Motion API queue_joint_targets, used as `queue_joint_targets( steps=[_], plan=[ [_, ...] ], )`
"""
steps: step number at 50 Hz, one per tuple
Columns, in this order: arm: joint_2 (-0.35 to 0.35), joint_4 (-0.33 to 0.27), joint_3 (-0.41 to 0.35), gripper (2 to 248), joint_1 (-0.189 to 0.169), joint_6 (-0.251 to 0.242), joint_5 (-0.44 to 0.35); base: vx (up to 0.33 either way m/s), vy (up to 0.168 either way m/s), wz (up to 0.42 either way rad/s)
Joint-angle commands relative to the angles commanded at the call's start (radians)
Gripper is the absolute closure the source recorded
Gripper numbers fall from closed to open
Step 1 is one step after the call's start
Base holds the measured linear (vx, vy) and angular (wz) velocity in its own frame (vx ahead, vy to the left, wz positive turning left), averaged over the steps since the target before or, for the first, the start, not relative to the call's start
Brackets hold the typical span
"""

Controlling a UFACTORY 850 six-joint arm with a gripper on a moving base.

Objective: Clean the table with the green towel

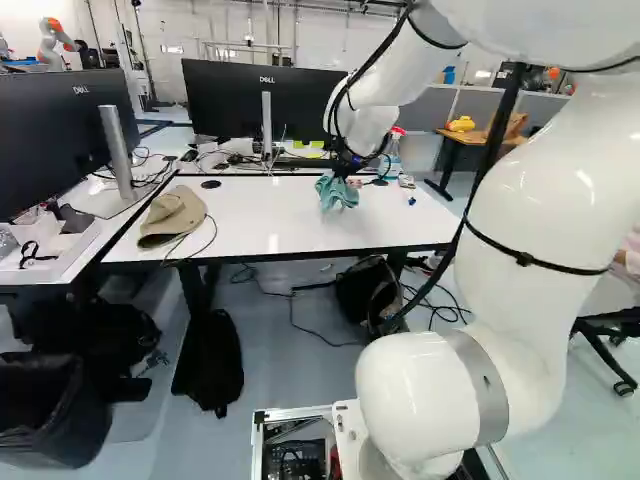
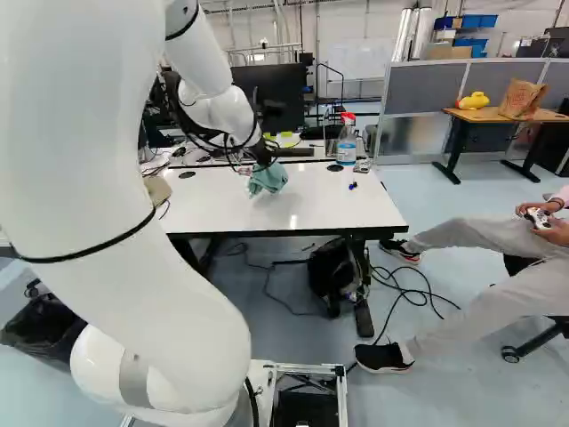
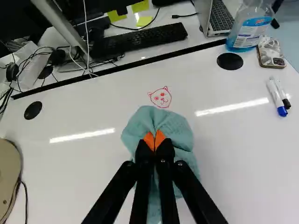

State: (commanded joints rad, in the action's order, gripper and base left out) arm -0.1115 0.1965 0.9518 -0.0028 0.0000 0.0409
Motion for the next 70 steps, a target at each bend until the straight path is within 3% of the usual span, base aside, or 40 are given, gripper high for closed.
queue_joint_targets(
  steps=[38, 70],
  plan=[
    [-0.184, 0.0, 0.208, 227, -0.025, 0.0, 0.0, 0.0, 0.0, 0.0],
    [-0.334, 0.0, 0.391, 227, -0.022, 0.0, 0.0, 0.0, 0.0, 0.0]
  ],
)
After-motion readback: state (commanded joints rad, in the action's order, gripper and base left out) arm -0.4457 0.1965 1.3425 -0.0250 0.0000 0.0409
